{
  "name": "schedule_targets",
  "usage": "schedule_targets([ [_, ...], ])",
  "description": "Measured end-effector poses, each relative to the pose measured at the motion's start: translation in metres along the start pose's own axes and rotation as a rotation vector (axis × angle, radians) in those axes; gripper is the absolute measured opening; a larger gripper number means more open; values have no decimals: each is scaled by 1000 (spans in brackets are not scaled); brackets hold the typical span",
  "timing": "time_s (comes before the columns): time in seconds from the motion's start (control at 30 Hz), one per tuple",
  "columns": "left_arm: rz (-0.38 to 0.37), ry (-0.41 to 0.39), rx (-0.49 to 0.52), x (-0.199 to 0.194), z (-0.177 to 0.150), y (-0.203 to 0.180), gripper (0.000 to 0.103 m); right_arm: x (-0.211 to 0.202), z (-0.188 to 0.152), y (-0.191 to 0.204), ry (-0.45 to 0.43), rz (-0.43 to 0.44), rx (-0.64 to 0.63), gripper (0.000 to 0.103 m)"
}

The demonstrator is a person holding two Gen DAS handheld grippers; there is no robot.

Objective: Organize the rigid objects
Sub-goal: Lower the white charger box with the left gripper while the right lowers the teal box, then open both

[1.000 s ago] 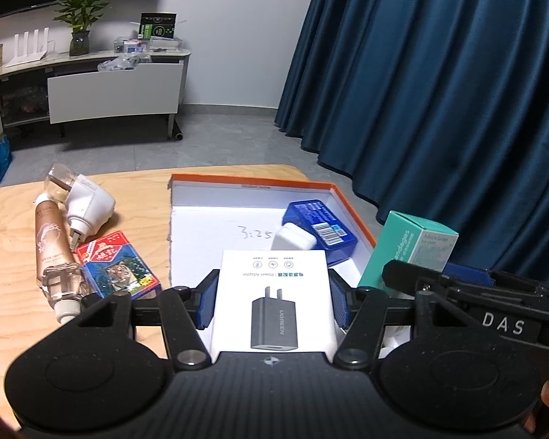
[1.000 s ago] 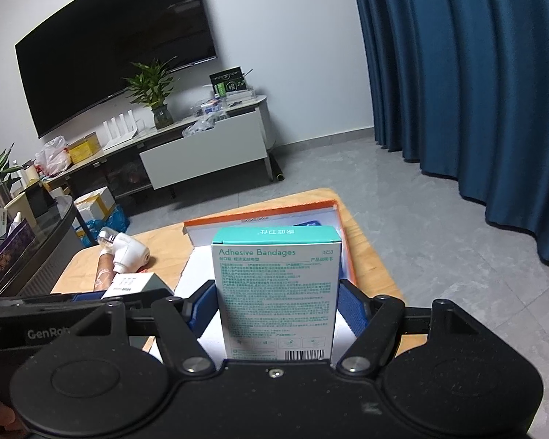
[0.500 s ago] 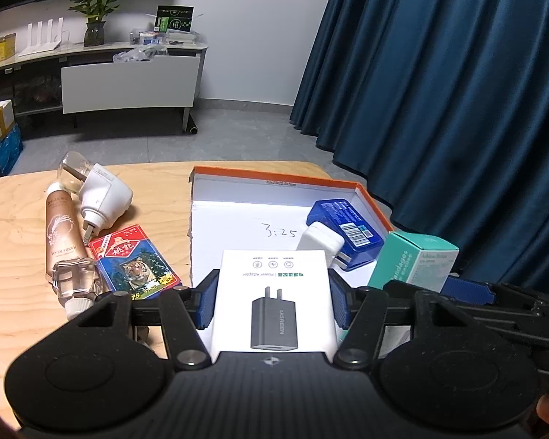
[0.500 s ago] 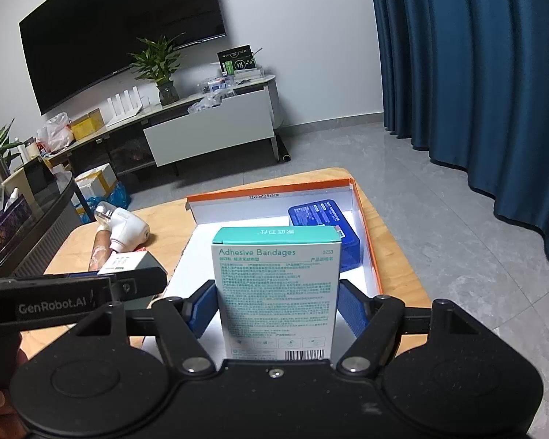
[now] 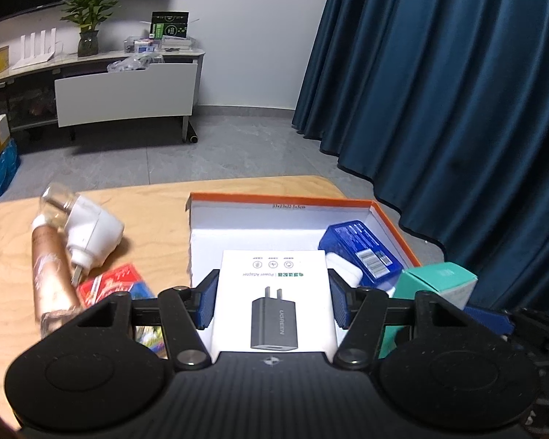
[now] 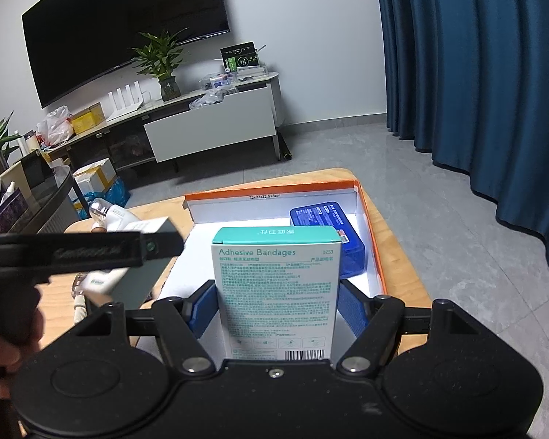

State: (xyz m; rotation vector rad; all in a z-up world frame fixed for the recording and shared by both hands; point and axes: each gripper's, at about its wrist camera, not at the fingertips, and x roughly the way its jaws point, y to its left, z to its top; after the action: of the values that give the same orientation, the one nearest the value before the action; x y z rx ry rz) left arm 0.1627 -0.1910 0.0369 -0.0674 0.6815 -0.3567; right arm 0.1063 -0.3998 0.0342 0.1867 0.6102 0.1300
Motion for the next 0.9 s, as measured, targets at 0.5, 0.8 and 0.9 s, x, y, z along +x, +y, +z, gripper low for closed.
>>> schedule_targets([
  [0.5, 17, 24, 53, 66, 28, -6, 60, 17, 2, 2, 16, 6, -6, 84],
  [0.8, 23, 70, 44, 88, 36, -5, 65, 20, 5, 7, 24, 7, -15, 85],
  [0.9, 16, 76, 30, 82, 35, -2, 76, 15, 4, 10, 11, 9, -25, 89],
])
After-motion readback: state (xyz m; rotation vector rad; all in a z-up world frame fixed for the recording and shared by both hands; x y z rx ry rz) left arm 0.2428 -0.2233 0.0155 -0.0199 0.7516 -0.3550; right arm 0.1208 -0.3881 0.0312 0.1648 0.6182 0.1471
